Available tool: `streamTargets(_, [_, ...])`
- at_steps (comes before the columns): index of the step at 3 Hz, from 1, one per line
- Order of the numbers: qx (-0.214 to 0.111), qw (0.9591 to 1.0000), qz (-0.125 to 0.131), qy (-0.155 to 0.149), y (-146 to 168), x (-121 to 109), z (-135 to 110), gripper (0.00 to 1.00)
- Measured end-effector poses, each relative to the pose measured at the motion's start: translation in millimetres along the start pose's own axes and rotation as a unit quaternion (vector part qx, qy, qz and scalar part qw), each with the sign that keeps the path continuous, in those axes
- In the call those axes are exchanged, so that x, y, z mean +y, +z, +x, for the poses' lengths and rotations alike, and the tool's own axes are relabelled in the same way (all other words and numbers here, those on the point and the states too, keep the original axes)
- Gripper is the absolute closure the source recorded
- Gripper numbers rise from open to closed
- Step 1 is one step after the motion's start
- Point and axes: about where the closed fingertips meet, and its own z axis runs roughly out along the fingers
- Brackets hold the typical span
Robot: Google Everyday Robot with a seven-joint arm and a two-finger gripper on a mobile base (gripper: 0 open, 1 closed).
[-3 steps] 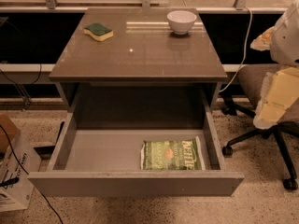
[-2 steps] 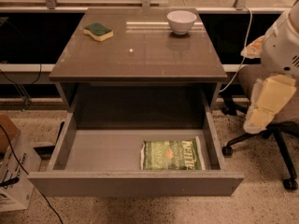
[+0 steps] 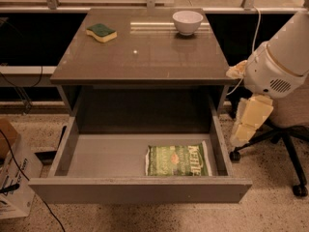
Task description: Pick green jalapeno chip bag from top drawer and place on counter
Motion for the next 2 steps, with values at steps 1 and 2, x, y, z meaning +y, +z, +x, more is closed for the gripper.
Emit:
streamTargets(1, [0.0, 1.0, 0.0, 0.0, 0, 0, 0, 0.0])
streamTargets(2, [-0.002, 0.9996, -0.026, 0.007, 45, 2, -10, 0.0])
